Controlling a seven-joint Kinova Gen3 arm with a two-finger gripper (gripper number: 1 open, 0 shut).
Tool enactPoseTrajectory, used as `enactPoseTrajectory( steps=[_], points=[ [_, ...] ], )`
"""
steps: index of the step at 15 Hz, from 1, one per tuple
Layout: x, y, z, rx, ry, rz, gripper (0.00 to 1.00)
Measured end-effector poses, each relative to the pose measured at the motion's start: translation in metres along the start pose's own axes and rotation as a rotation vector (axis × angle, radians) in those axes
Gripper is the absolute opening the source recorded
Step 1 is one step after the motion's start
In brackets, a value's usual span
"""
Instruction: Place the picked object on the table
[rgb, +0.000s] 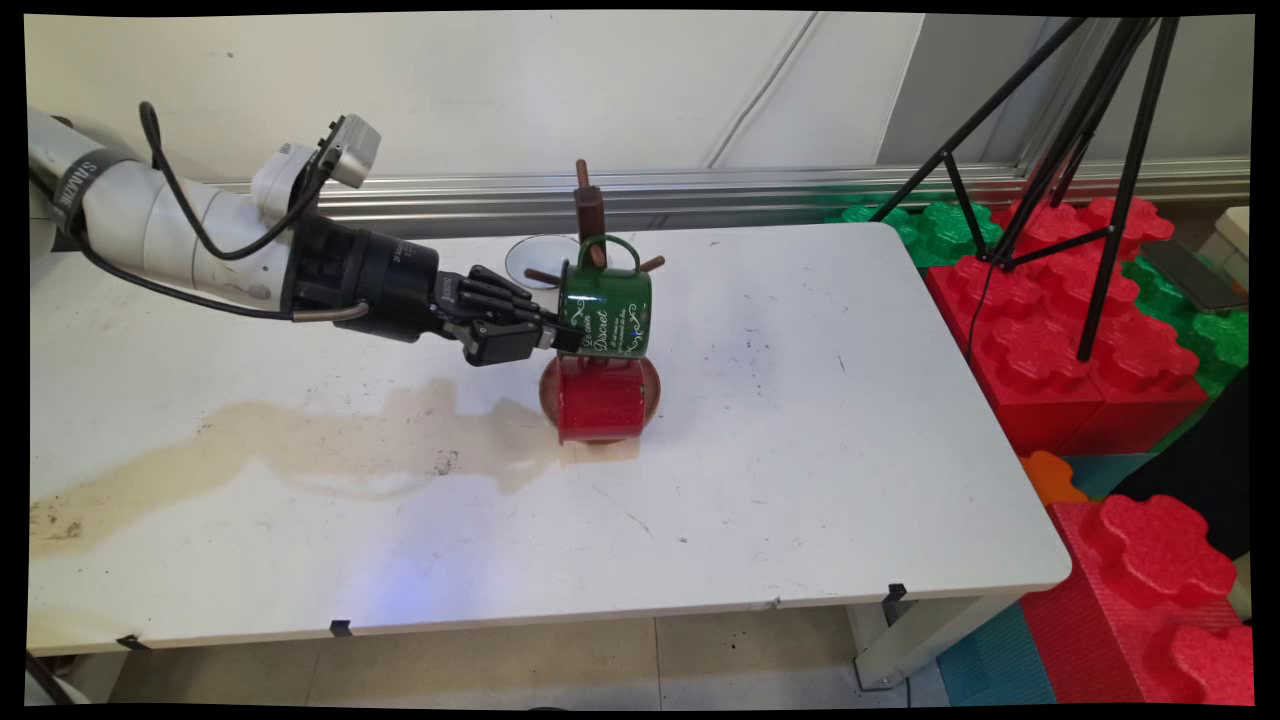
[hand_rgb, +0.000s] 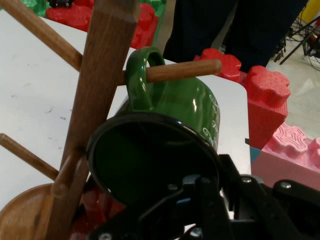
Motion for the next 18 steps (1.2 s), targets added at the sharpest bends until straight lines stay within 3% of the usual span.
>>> enactPoseTrajectory(
  steps=[11, 18],
  points=[
    [0.012, 0.010, -0.006, -0.029, 0.008, 0.007, 0.00],
    [0.017, 0.020, -0.014, -0.070, 0.002, 0.009, 0.00]
  ],
)
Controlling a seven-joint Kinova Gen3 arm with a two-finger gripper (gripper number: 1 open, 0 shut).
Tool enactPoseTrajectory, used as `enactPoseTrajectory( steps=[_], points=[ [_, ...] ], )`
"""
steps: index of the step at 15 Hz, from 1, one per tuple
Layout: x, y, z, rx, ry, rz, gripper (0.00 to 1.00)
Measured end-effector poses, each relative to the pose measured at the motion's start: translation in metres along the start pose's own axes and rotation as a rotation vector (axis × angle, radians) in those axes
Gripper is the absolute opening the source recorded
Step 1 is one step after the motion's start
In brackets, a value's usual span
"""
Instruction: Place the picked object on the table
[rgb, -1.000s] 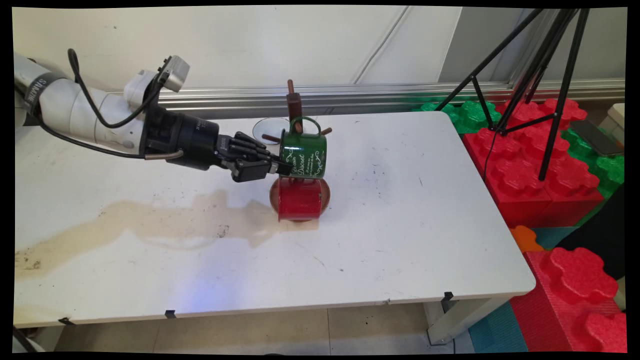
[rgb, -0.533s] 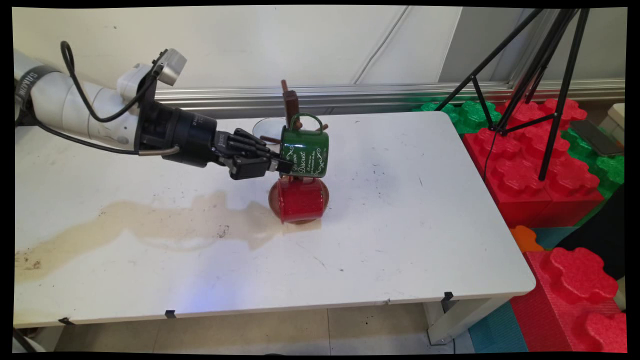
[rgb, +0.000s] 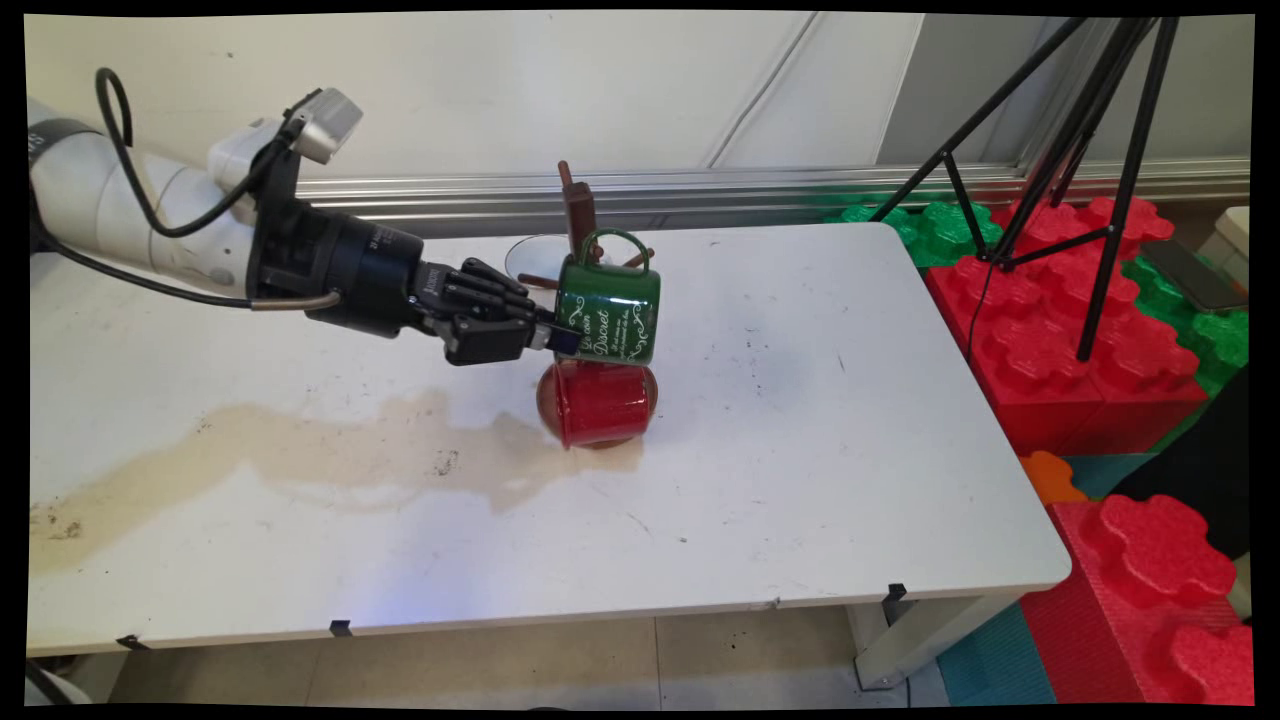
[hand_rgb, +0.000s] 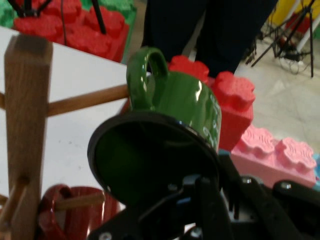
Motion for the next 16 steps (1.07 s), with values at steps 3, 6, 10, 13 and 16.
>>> enactPoseTrajectory(
  steps=[3, 6, 10, 13, 16],
  points=[
    [0.002, 0.004, -0.004, -0.012, -0.006, 0.003, 0.00],
    [0.002, 0.007, -0.007, -0.022, -0.018, 0.009, 0.00],
    [0.004, 0.010, -0.013, -0.031, -0.043, 0.027, 0.00],
    [0.006, 0.011, -0.021, -0.028, -0.080, 0.056, 0.00],
    [0.007, 0.011, -0.031, -0.013, -0.127, 0.090, 0.00]
  ],
)
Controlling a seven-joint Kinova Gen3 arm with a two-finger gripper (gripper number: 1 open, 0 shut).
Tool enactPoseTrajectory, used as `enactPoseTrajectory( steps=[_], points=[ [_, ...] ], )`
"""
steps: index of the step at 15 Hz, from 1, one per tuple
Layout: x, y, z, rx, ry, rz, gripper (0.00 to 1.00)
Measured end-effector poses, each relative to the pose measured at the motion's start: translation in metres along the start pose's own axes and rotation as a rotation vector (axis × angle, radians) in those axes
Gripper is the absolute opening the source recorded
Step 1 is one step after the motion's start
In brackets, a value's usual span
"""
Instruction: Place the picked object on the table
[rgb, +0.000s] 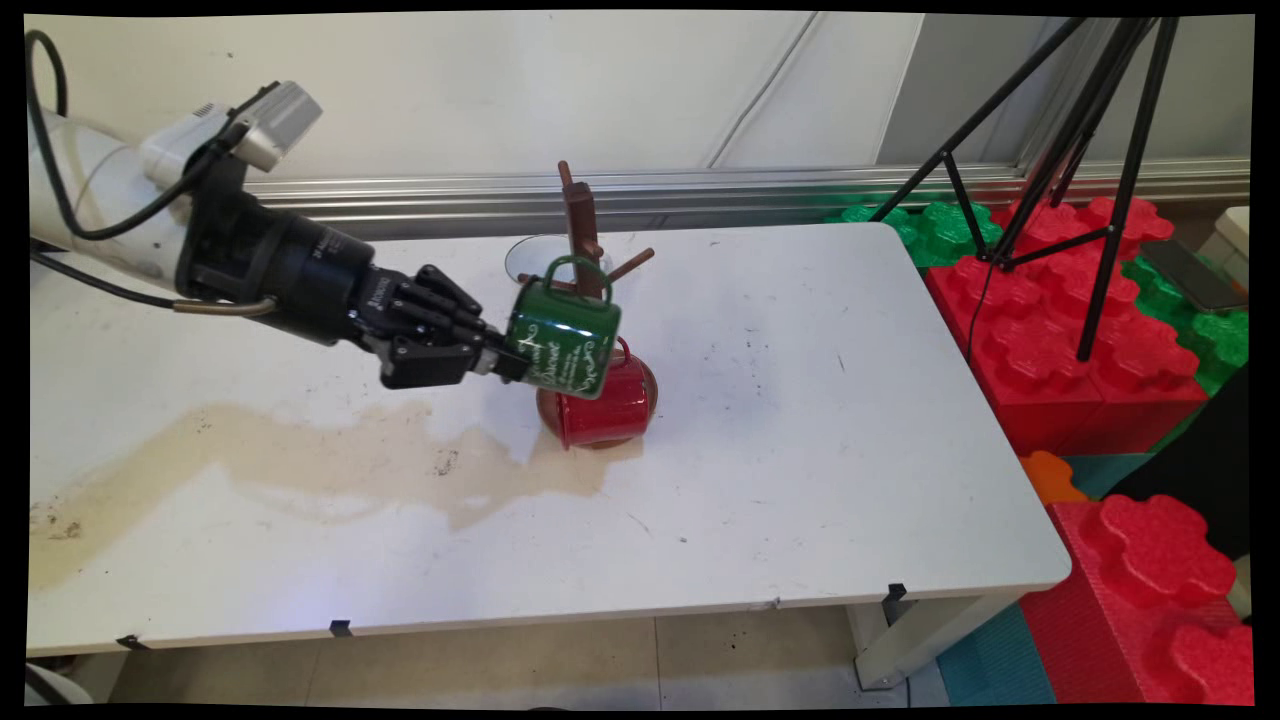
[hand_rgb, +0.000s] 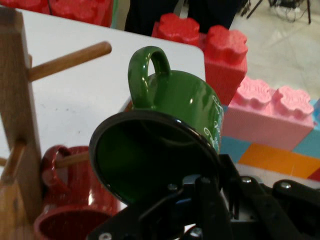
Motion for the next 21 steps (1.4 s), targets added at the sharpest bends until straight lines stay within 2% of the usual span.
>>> enactPoseTrajectory(
  steps=[12, 16, 21],
  points=[
    [-0.006, 0.001, -0.039, 0.049, -0.182, 0.121, 0.00],
    [-0.007, -0.005, -0.056, 0.086, -0.267, 0.188, 0.00],
    [-0.010, -0.012, -0.069, 0.124, -0.337, 0.243, 0.00]
  ],
)
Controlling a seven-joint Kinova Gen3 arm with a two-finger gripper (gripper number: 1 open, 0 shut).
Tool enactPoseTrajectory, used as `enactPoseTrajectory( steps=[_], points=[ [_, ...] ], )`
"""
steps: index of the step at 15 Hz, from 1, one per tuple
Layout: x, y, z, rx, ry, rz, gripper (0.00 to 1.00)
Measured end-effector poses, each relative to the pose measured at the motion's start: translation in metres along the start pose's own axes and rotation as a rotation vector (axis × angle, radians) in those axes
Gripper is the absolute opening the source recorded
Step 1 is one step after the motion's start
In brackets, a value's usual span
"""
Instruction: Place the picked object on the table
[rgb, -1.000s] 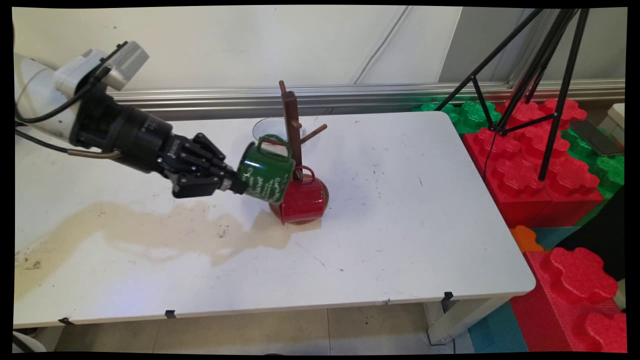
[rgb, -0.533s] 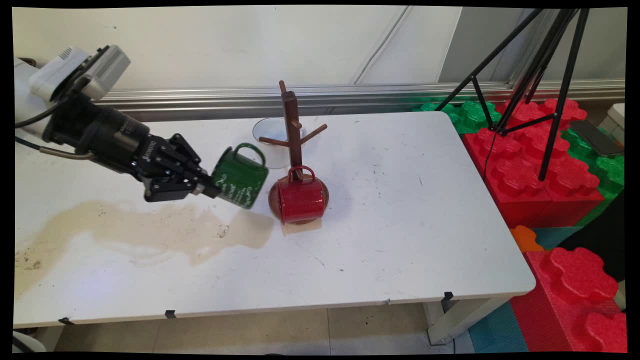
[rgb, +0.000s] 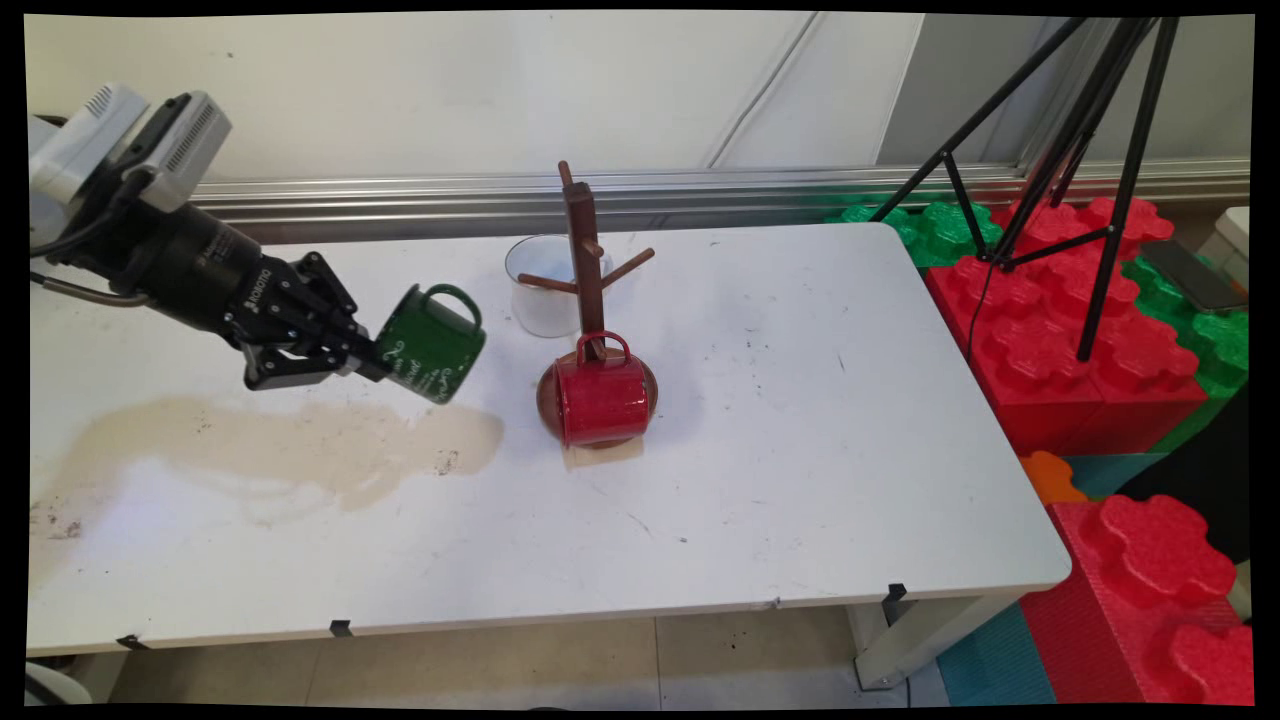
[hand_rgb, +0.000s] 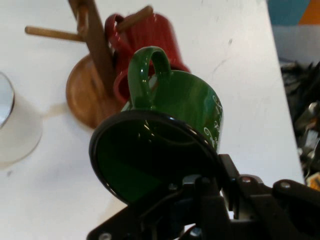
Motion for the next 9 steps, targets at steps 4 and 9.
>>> enactPoseTrajectory(
  steps=[4, 9],
  points=[
    [-0.007, -0.006, -0.003, 0.030, -0.054, 0.057, 0.00],
    [-0.020, -0.017, 0.004, 0.075, -0.132, 0.139, 0.00]
  ],
)
